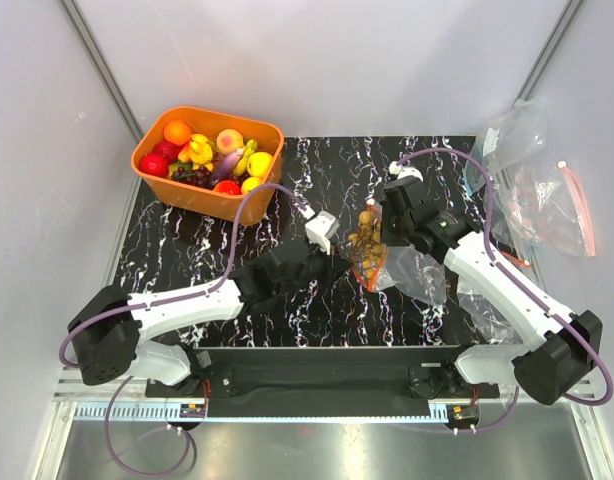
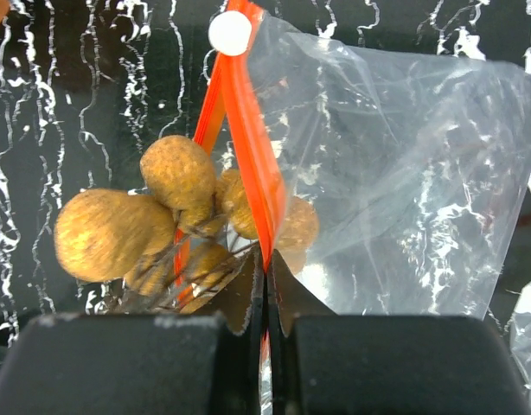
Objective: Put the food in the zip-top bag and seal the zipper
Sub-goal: Place the fake fruit in the zipper food storage bag.
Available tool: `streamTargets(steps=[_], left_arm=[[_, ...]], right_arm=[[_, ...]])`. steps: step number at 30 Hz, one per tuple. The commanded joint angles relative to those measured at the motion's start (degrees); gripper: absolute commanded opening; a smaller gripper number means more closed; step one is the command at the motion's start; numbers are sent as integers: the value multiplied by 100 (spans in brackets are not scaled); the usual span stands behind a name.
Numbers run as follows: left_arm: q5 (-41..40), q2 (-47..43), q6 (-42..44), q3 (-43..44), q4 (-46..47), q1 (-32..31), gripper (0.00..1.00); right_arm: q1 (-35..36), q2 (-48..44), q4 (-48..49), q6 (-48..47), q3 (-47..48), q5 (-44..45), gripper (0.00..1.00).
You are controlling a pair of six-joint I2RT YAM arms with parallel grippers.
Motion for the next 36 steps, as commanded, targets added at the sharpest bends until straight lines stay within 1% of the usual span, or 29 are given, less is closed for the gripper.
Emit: streamTargets(steps=[1,3,6,9,13,14,17,21,24,25,30,32,36], left_arm=[[533,223,280,525,-73,-4,0],[649,268,350,614,-205,-4,0],[886,312,307,588,-110,23,0],[1062,505,280,728,-223,58,0],[1352,1005,263,1096,-504,128,0],[1353,1085,210,1280,-635,154,0],[1283,1313,123,1448,-698,225,0],[1370,1507,-124,1659,-838,576,0],[1406,1726,-203,1967,-1171,725,0],[1345,1770,-194,2168,-1277,726,0],[1318,2008,-150,2608,-1690,717,0],[1344,2096,-177,2775,-1831,717,3],[1458,2333,-282,2899,-1893,708,5]], right_arm=[[-30,-39,-81,-200,260,223,0],[-30,-57,-99,-244,260,319,0],[-30,-109,-64,-253,225,355,0],[-21,-118,-64,-253,233,320,0],[-30,-92,-55,-244,260,206,0],[-21,-92,-37,-218,260,171,0],[-21,-127,33,-174,225,39,0],[-21,-171,16,-121,216,-93,0],[-12,-197,-2,-95,207,-154,0],[-21,-224,7,-77,190,-181,0],[-21,-241,200,11,84,-374,0],[-12,-250,261,46,58,-401,0],[-21,-268,314,72,84,-497,0]])
